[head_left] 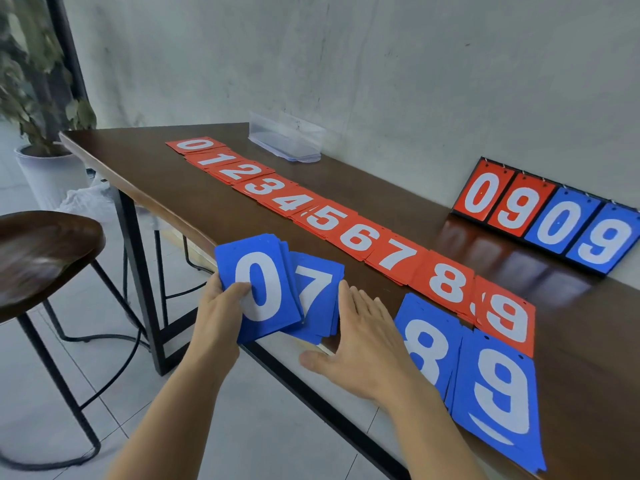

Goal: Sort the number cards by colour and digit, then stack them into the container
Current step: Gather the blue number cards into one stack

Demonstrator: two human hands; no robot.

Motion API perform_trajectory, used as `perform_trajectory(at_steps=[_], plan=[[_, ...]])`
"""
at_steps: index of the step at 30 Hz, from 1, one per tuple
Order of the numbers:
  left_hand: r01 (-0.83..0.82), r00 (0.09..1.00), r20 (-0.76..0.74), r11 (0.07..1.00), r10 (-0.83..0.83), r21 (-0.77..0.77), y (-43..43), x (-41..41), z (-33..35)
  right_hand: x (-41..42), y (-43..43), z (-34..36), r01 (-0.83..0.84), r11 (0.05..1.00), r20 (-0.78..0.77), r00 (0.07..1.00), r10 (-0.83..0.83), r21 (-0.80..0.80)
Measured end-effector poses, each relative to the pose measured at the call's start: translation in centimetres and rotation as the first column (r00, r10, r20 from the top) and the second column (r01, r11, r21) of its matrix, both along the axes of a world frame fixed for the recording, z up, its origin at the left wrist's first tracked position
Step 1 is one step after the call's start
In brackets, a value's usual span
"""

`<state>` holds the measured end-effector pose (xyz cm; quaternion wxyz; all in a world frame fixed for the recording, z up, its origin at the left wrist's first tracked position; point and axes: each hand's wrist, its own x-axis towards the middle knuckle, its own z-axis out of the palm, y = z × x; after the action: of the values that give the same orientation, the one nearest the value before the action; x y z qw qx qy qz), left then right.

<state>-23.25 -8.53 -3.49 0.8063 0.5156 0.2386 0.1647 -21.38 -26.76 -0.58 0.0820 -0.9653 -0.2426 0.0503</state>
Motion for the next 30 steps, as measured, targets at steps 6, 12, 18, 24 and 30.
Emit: perform_trajectory(at_steps=[6,12,18,24,30], plan=[[0.040,0.999,-0.010,0.999,-0.041,-0.032,-0.7,0.2,-0.8,0.2,1.0,0.0,-0.067,0.998,-0.013,0.998,0.067,0.017],[0.066,0.998,0.010,0.997,-0.065,-0.028,-1.5,-0.1,-1.0,0.0,2.6,-0.1,-0.135,0.991,-0.013,0.991,0.135,0.010],[0.062,0.996,0.057,0.998,-0.061,-0.013,-2.2,-1.5,-1.2,-0.5,2.3,0.2,-0.169,0.983,0.002,0.986,0.169,0.069],[0.074,0.990,0.125,0.995,-0.065,-0.071,-3.4,-1.8,-0.9,-3.6,-4.6,1.4,0.120,0.987,0.013,0.992,-0.122,0.104],[0.091,0.992,0.100,0.992,-0.082,-0.085,-4.4,-1.6,-0.2,-5.2,-8.4,1.4,0.284,0.957,-0.025,0.959,-0.283,0.055]])
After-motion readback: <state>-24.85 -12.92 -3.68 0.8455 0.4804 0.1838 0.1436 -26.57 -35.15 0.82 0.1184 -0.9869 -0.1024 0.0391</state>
